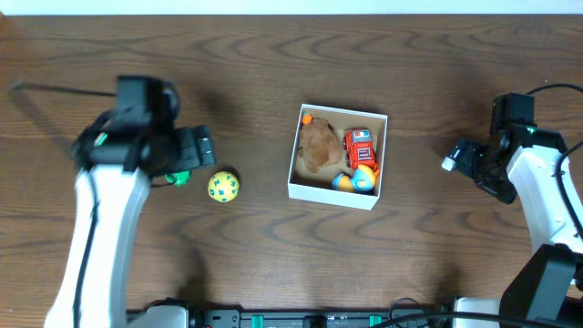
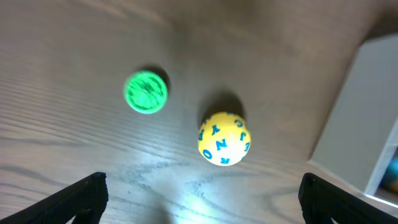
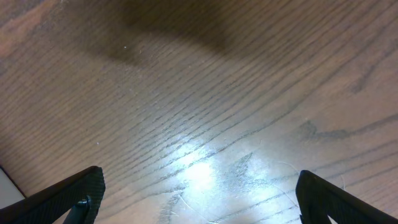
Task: Pack container
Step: 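Move the left gripper to the yellow lettered ball and grasp it, then carry the yellow ball into the white box and release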
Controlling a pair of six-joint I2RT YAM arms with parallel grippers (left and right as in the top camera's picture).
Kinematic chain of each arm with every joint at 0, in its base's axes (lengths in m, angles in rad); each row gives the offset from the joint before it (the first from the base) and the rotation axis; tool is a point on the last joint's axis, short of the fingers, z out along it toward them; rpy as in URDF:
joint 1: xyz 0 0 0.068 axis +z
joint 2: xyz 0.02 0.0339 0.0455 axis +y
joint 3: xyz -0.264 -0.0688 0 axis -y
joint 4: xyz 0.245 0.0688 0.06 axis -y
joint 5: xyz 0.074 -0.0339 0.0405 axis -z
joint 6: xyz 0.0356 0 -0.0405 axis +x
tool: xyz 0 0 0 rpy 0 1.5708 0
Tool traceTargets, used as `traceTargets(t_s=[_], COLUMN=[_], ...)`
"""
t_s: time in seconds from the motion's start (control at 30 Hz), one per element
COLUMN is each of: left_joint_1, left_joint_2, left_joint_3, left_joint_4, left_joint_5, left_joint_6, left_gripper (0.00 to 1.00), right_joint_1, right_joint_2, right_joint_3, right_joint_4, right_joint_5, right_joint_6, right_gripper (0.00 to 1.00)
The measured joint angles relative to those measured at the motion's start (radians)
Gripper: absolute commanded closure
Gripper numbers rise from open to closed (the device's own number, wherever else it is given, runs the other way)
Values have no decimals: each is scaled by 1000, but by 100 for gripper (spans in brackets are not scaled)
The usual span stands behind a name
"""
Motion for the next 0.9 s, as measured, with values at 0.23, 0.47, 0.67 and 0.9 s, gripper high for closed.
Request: traceTargets(t_s=[0.23,0.47,0.67,0.9], left_joint_1=[-77,-104,-104,-104], left_joint_2=[249,365,435,452], left_joint_3=[-1,-28,-82,-92], left_joint_4=[-5,15,38,38], left_joint_5=[3,3,4,7], left_joint_6=[-3,-10,-28,-35], left_gripper=[2,2,11,59], right_joint_1=[0,0,0,0], right_joint_2=[0,0,0,0], right_joint_3=[0,0,0,0], right_joint_4=[0,0,0,-3], right_joint_5=[-3,-2,-2,-3], right_joint_6=[-3,-9,-10,-10], right_gripper=[1,1,1,1])
